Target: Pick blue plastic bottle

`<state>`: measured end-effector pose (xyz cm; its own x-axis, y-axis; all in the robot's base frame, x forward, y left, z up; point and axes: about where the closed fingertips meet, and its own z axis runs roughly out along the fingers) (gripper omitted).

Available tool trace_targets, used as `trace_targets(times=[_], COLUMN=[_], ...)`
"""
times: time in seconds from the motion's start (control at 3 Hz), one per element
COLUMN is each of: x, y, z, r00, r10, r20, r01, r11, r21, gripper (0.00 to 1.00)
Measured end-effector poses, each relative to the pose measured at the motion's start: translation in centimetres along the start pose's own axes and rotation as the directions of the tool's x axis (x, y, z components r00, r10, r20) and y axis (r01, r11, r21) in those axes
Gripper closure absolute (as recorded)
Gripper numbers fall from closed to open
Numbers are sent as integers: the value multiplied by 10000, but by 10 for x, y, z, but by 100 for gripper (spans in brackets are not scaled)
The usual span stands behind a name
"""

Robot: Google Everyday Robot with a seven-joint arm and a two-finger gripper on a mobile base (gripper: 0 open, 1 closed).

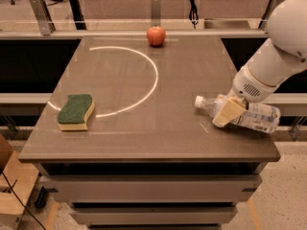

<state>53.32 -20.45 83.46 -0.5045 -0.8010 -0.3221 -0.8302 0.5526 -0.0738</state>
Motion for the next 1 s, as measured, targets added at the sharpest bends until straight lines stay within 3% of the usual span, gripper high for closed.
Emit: trace_targets(times=[0.67, 1.0], x=[-43, -71], y=[5, 0], z=[-41, -71], r00=[9902, 9692], r10=[-1282, -2084], r20=[547, 1312], r01=[1266, 2037], r11=[9915, 9778], r21=[308, 487], gripper=[88, 100])
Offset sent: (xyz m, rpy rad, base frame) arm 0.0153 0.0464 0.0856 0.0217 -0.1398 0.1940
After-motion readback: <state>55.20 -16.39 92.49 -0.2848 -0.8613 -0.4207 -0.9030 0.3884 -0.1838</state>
